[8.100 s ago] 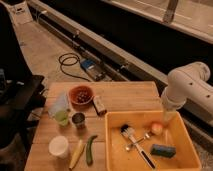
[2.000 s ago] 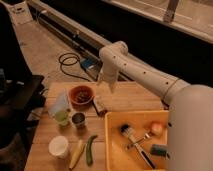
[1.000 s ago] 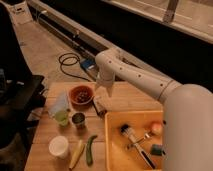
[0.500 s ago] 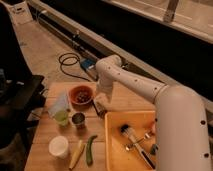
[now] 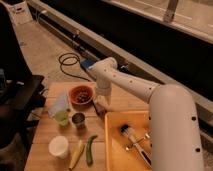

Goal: Place eraser in paper cup

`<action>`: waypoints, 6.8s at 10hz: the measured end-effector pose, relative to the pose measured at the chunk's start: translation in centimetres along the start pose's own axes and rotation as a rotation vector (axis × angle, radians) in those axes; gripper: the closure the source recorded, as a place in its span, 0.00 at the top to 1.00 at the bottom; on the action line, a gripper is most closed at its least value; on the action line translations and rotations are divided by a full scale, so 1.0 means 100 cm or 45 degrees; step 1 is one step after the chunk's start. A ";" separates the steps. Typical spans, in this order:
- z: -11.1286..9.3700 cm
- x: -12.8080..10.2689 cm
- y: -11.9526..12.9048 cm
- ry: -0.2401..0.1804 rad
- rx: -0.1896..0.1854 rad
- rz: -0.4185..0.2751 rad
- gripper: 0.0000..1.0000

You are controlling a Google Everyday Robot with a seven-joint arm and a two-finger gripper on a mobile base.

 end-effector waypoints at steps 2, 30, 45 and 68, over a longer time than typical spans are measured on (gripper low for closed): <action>0.004 -0.003 -0.001 -0.004 -0.012 -0.033 0.65; -0.133 -0.052 -0.030 0.219 0.071 0.162 0.00; -0.158 -0.177 -0.101 0.196 0.080 0.147 0.00; -0.091 -0.316 -0.152 -0.053 0.015 -0.358 0.00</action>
